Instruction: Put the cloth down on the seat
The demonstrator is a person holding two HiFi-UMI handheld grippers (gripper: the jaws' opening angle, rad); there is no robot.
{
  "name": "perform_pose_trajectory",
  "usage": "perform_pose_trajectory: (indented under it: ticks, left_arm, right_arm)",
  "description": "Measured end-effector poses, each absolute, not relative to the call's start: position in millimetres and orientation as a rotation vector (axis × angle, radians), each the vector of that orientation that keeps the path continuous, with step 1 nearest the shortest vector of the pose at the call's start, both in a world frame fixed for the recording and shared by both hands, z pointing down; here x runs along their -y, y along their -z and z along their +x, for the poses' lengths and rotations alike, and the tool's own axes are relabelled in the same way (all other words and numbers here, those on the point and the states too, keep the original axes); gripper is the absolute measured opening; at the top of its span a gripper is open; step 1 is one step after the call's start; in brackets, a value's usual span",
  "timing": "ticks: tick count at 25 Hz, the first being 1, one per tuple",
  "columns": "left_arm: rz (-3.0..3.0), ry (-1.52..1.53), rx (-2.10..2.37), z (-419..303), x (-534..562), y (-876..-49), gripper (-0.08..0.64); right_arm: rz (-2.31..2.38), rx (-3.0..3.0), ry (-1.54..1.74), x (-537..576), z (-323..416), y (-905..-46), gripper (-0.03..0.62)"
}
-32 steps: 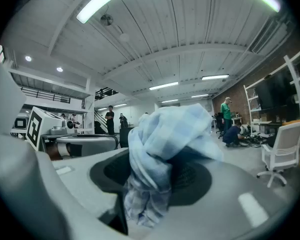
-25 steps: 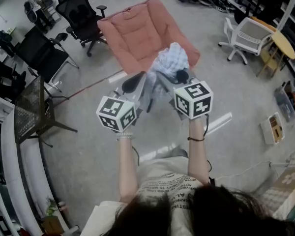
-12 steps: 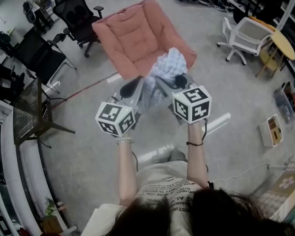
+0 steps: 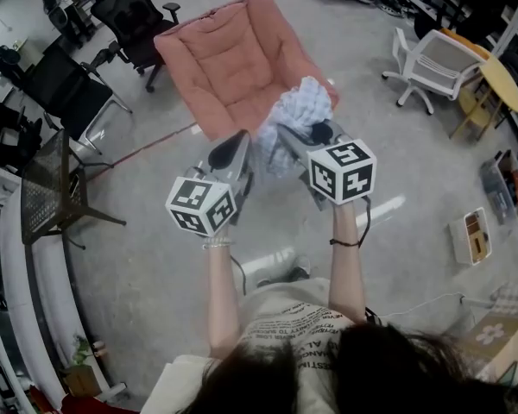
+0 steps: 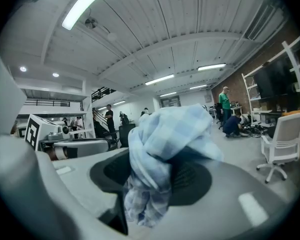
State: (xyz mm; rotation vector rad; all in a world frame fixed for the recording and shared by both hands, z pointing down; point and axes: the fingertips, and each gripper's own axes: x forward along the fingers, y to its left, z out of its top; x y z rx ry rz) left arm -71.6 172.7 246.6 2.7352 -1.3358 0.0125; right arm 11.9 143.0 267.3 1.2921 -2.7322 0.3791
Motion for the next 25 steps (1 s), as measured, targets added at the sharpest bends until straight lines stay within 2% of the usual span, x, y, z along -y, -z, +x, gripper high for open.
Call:
perform_pose_trajectory:
  ticks: [7, 25]
  left_arm:
    - [2.716, -0.015, 1.378, -50, -169, -250, -0.003]
    - [2.692, -0.004, 1.357, -48, -119, -258, -0.003]
  right_arm:
    - [1.221, 2.769, -0.361, -139, 26, -264, 0.209]
    - [1.200, 2.742, -0.386, -100, 23, -276, 0.209]
